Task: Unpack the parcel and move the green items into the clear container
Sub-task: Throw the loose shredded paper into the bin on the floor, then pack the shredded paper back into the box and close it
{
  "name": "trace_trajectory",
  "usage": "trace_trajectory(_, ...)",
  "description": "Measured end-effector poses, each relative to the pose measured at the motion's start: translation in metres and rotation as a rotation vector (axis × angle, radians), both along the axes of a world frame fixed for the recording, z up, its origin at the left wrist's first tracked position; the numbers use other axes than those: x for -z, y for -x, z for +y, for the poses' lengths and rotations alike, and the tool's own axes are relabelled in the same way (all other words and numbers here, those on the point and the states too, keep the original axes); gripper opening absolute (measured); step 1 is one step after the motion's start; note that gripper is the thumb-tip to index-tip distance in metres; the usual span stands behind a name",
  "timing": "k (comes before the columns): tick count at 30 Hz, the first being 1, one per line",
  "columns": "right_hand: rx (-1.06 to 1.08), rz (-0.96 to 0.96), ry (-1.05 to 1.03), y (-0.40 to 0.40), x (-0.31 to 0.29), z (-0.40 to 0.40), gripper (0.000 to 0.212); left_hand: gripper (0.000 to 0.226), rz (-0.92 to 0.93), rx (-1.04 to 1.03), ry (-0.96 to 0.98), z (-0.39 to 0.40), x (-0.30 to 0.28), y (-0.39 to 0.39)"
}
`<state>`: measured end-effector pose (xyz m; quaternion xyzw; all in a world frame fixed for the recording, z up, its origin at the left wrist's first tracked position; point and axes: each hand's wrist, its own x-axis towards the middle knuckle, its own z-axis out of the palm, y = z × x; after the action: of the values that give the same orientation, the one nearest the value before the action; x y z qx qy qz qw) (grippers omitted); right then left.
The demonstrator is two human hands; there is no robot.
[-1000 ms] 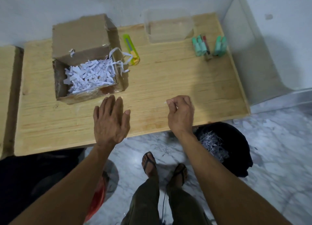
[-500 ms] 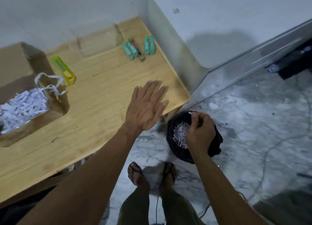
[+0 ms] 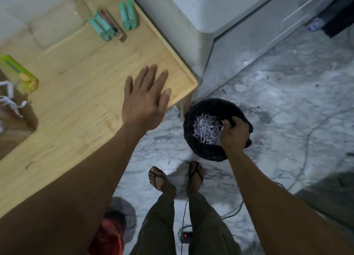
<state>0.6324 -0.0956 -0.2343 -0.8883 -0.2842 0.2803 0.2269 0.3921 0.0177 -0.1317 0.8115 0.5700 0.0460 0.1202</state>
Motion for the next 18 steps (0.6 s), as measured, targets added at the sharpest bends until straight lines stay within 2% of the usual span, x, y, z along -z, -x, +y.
trace_trajectory(8,-0.069,0.016,-0.058,0.011,-0.031,0.005,0.045,0.053,-0.035,-0.005,-0.022,-0.001,0.001,0.000)
trace_trajectory(14,-0.137,0.108,-0.231,0.051,-0.089,0.023,0.041,0.051,-0.157,-0.021,0.070,-0.011,-0.005,0.007)
trace_trajectory(16,-0.175,0.098,-0.273,0.066,-0.112,0.029,0.036,0.050,-0.206,-0.052,0.143,-0.017,-0.018,0.011)
trace_trajectory(18,-0.228,0.094,-0.307,0.082,-0.135,0.037,0.035,0.053,-0.257,-0.056,0.131,-0.026,-0.035,0.020)
